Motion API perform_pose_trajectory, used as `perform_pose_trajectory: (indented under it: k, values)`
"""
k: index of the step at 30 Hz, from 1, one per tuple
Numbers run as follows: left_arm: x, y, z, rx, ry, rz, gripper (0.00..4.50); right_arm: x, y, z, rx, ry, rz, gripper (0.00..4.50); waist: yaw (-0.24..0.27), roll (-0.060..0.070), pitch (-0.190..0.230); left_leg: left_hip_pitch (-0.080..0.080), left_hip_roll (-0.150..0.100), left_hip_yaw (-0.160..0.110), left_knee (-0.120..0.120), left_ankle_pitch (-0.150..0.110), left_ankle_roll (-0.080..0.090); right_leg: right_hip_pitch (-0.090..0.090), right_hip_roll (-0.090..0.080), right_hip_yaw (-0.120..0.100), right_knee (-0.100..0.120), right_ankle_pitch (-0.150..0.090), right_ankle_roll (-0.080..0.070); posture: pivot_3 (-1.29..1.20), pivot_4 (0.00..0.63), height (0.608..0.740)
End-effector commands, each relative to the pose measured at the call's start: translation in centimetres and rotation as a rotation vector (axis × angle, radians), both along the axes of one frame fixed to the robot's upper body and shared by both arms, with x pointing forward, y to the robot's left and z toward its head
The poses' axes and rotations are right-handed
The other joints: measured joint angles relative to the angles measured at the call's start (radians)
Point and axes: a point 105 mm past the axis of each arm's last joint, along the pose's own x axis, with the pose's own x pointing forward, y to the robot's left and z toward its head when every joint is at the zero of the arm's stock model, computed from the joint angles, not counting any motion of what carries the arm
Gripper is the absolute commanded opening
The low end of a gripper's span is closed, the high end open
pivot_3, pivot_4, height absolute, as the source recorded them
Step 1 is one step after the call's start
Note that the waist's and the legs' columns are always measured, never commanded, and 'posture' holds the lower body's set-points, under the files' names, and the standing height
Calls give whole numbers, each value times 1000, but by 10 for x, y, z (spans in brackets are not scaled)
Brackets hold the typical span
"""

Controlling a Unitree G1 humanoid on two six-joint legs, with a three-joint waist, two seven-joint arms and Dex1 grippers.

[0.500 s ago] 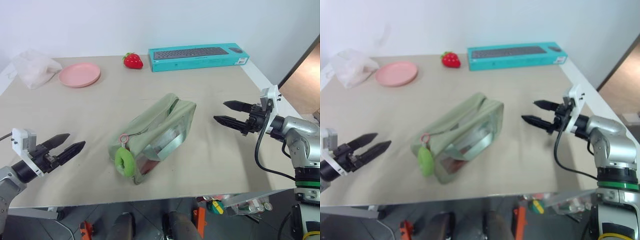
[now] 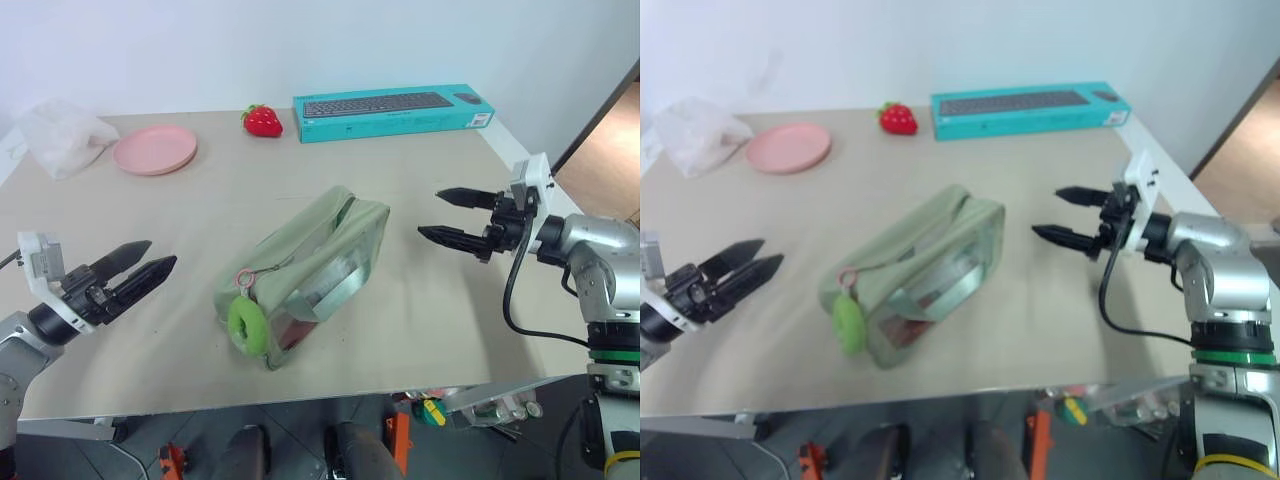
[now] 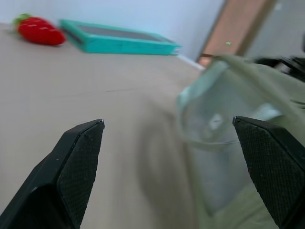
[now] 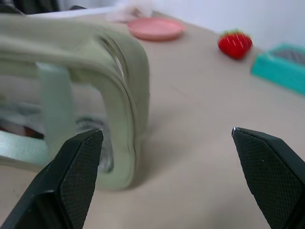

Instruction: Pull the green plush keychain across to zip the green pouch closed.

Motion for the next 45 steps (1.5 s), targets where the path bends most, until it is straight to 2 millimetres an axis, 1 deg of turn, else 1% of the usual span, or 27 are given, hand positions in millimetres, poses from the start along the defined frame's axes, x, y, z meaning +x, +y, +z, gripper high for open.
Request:
perform_pose_trajectory:
  k: [1, 2, 4, 6, 7, 10, 12, 14, 17, 19, 22, 27, 28, 34, 39, 45]
  values:
    - [-16, -8, 16, -2, -51, -107, 4500, -23, 28, 35, -12, -108, 172, 4472, 0, 0, 0, 0, 0, 0, 0, 0, 0, 0, 0, 0, 0, 0, 0, 0, 150, 740]
    - [-20, -12, 16, 8, -43, -136, 4500, -27, 35, 37, -17, -107, 212, 4472, 0, -1, 0, 0, 1, 0, 0, 0, 0, 0, 0, 0, 0, 0, 0, 0, 150, 740]
    - [-29, -20, 14, 41, -37, -210, 4500, -39, 53, 30, -92, -106, 324, 4472, 0, -1, 0, 0, 2, 0, 0, 0, 0, -1, 1, 1, 0, 0, 0, 0, 150, 740]
    - [-33, -22, 17, 54, -41, -248, 4500, -48, 66, 22, -171, -118, 412, 4472, 1, -3, 0, 0, 3, 0, 0, -1, 0, -1, 2, 0, 0, 0, -1, 0, 150, 740]
    - [-34, -23, 20, 51, -49, -259, 4500, -49, 71, 22, -191, -128, 445, 4472, 1, -3, 0, 0, 3, 0, 0, -1, 0, -1, 2, 0, 0, 0, -1, 0, 150, 740]
    - [-38, -27, 28, 66, -74, -301, 4500, -52, 83, 25, -223, -151, 522, 4472, 1, -3, 1, -1, 4, 1, 1, -1, 0, -2, 2, 1, 0, 1, -2, 0, 150, 740]
    - [-42, -32, 32, 85, -88, -333, 4500, -52, 89, 23, -253, -158, 561, 4472, 1, -4, 1, -1, 5, 2, 2, -1, 0, -2, 4, 1, 0, 2, -3, 0, 150, 740]
    - [-46, -38, 38, 94, -108, -363, 4500, -43, 93, 16, -298, -172, 569, 4472, 1, -5, 1, -1, 5, 3, 2, -1, 0, -2, 4, 2, 0, 2, -3, 0, 150, 740]
    - [-52, -47, 38, 124, -113, -395, 4500, -33, 96, 7, -338, -180, 570, 4472, 1, -6, 1, -1, 6, 3, 2, -1, 0, -2, 4, 2, 0, 2, -4, 0, 150, 740]
    - [-55, -51, 36, 142, -113, -405, 4500, -31, 97, 3, -355, -177, 588, 4472, 1, -6, 1, -2, 6, 3, 2, -1, 0, -3, 4, 2, 0, 2, -4, 0, 150, 740]
    - [-55, -51, 35, 134, -109, -389, 4500, -26, 97, -6, -393, -185, 588, 4472, 2, -6, 1, -2, 6, 3, 1, -1, 0, -4, 5, 2, 0, 2, -3, 0, 150, 740]
    - [-56, -49, 30, 123, -97, -365, 4500, -10, 102, -17, -444, -236, 533, 4472, 1, -6, 1, -2, 9, 4, 1, -1, 0, -4, 8, 3, 0, 3, -5, 0, 150, 740]
    - [-56, -49, 30, 119, -98, -359, 4500, -8, 103, -19, -447, -244, 524, 4227, 1, -6, 1, -2, 10, 4, 1, -1, 0, -5, 10, 3, 0, 4, -6, 0, 150, 740]
    - [-53, -44, 28, 107, -105, -319, 4500, -5, 104, -19, -423, -236, 523, 4227, 1, -6, 1, -1, 13, 4, 3, -1, -1, -5, 13, 3, 0, 6, -11, 0, 150, 740]
    - [-51, -37, 33, 56, -128, -281, 4500, -6, 102, -22, -426, -226, 524, 4227, 2, -6, 1, -1, 14, 4, 3, -1, -1, -5, 14, 3, 0, 7, -12, 0, 150, 740]
    - [-50, -37, 31, 55, -121, -277, 4500, -3, 103, -18, -409, -239, 502, 4227, 2, -6, 1, -1, 14, 4, 3, -1, -1, -6, 15, 3, 0, 7, -12, 0, 150, 740]
